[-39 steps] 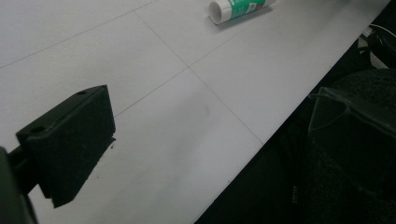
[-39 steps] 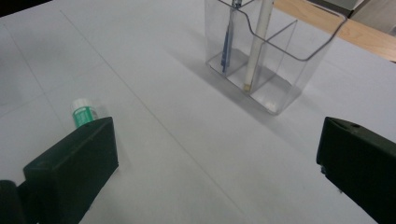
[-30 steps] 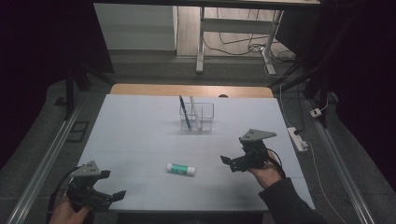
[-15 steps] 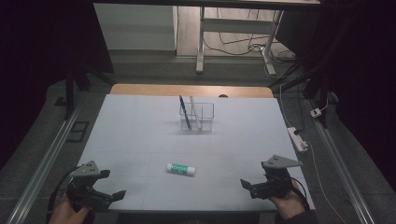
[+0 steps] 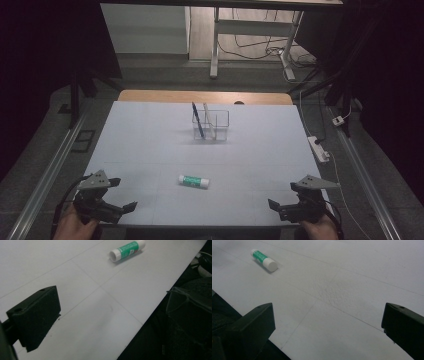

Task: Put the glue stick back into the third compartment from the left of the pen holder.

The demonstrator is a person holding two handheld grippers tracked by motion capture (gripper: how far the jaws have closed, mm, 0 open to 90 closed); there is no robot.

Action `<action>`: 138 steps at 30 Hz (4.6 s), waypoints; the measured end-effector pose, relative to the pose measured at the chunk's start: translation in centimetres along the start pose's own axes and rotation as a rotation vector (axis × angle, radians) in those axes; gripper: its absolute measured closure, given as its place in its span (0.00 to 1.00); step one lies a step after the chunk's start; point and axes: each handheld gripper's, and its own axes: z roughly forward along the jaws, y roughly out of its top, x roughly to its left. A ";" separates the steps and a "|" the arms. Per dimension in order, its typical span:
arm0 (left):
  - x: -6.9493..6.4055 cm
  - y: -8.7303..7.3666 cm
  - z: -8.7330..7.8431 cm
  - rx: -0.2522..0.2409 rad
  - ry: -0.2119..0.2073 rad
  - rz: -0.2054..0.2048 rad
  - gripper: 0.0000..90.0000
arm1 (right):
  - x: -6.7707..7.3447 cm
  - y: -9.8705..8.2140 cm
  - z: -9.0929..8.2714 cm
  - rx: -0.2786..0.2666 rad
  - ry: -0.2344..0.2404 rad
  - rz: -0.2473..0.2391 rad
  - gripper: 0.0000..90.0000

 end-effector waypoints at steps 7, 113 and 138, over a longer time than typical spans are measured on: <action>0.0 1.4 1.6 -0.030 -0.029 0.051 0.00 | 0.1 0.1 0.1 0.007 0.001 -0.008 0.00; -2.7 11.3 15.7 0.352 -0.149 0.232 0.10 | 0.2 0.3 0.6 0.044 0.054 -0.044 0.00; -6.1 14.1 22.1 0.471 -0.133 0.310 0.53 | 0.1 0.2 0.5 0.040 0.064 -0.041 0.00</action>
